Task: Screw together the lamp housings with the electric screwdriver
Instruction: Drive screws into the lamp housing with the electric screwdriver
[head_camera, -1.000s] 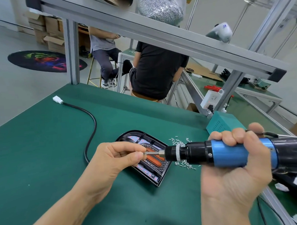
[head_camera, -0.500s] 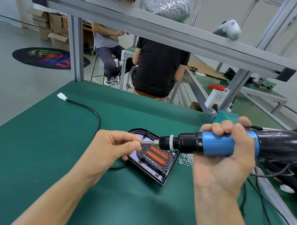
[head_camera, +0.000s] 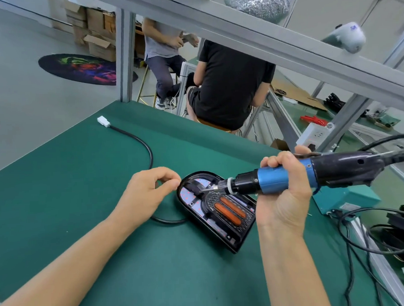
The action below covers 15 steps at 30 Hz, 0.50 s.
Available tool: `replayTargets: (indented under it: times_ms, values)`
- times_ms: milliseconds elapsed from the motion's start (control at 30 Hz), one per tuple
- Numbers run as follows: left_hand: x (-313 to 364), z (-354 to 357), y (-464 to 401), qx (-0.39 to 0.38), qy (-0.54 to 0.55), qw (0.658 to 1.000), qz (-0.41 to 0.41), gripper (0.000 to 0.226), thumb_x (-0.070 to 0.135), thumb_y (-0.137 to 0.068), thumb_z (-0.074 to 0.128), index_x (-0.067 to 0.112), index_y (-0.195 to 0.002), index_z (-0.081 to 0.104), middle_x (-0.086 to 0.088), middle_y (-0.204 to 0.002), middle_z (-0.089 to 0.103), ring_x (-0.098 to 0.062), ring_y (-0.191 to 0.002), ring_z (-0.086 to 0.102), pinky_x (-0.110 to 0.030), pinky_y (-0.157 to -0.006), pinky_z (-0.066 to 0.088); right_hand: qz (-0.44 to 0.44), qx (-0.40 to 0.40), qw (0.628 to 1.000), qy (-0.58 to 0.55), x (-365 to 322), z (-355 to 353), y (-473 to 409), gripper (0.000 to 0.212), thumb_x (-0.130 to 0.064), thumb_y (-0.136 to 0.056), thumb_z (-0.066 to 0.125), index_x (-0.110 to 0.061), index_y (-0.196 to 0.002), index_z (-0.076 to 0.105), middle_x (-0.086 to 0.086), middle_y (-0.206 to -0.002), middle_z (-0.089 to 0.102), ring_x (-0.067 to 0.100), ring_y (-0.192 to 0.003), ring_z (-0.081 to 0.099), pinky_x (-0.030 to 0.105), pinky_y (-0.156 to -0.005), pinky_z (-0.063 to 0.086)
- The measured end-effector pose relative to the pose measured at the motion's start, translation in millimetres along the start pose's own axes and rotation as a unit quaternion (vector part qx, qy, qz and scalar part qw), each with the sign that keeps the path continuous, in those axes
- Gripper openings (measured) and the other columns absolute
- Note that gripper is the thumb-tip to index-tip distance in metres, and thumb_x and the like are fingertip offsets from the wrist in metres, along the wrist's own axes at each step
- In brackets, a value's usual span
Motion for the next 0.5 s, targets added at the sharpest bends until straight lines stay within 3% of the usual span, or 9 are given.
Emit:
replayTargets:
  times_ms: [100, 167, 233, 333, 500]
  values:
    - [2, 13, 1, 0.010, -0.075, 0.997, 0.028, 0.011, 0.017, -0.087, 0.066, 0.026, -0.082, 0.070, 0.022, -0.076, 0.061, 0.000, -0.081, 0.053, -0.017, -0.080, 0.038, -0.016, -0.022, 0.997, 0.071, 7, 4, 2, 0.028, 0.001, -0.074, 0.060, -0.018, -0.094, 0.053, -0.007, -0.064, 0.055, 0.012, -0.059, 0.055, 0.026, -0.069, 0.047]
    - [7, 21, 2, 0.021, -0.123, 0.990, 0.063, 0.006, 0.017, -0.086, 0.067, 0.021, -0.083, 0.071, 0.027, -0.066, 0.054, 0.000, -0.078, 0.046, -0.013, -0.075, 0.033, -0.022, -0.042, 0.994, 0.102, 13, 9, 6, 0.028, 0.001, -0.074, 0.061, -0.019, -0.092, 0.055, -0.005, -0.064, 0.055, 0.015, -0.061, 0.056, 0.024, -0.068, 0.048]
    - [11, 27, 2, 0.030, -0.166, 0.982, 0.087, 0.005, 0.019, -0.086, 0.068, 0.019, -0.084, 0.072, 0.025, -0.063, 0.049, -0.003, -0.073, 0.037, -0.018, -0.069, 0.028, -0.030, -0.065, 0.989, 0.128, 17, 14, 9, 0.029, 0.002, -0.073, 0.060, -0.019, -0.092, 0.055, -0.004, -0.063, 0.055, 0.017, -0.062, 0.055, 0.023, -0.067, 0.048]
    - [10, 36, 3, 0.008, -0.210, 0.973, 0.098, 0.008, 0.023, -0.088, 0.066, 0.022, -0.085, 0.073, 0.013, -0.075, 0.065, -0.012, -0.079, 0.043, -0.027, -0.073, 0.033, -0.035, -0.084, 0.985, 0.145, 21, 20, 11, 0.030, 0.003, -0.073, 0.061, -0.018, -0.092, 0.055, -0.003, -0.063, 0.054, 0.017, -0.062, 0.052, 0.026, -0.069, 0.048]
    - [6, 39, 3, 0.000, -0.226, 0.971, 0.080, 0.011, 0.027, -0.089, 0.063, 0.024, -0.089, 0.073, 0.008, -0.085, 0.069, -0.018, -0.085, 0.051, -0.028, -0.074, 0.033, -0.019, -0.076, 0.986, 0.145, 28, 21, 11, 0.031, 0.000, -0.070, 0.064, -0.030, -0.079, 0.064, 0.006, -0.070, 0.053, 0.021, -0.065, 0.050, 0.029, -0.070, 0.047]
Point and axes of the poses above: each hand's wrist, its own y-axis away from the middle knuckle, its own z-axis out of the palm, x = y × z, the point moved 7 cm from there along -y, towards the middle knuckle
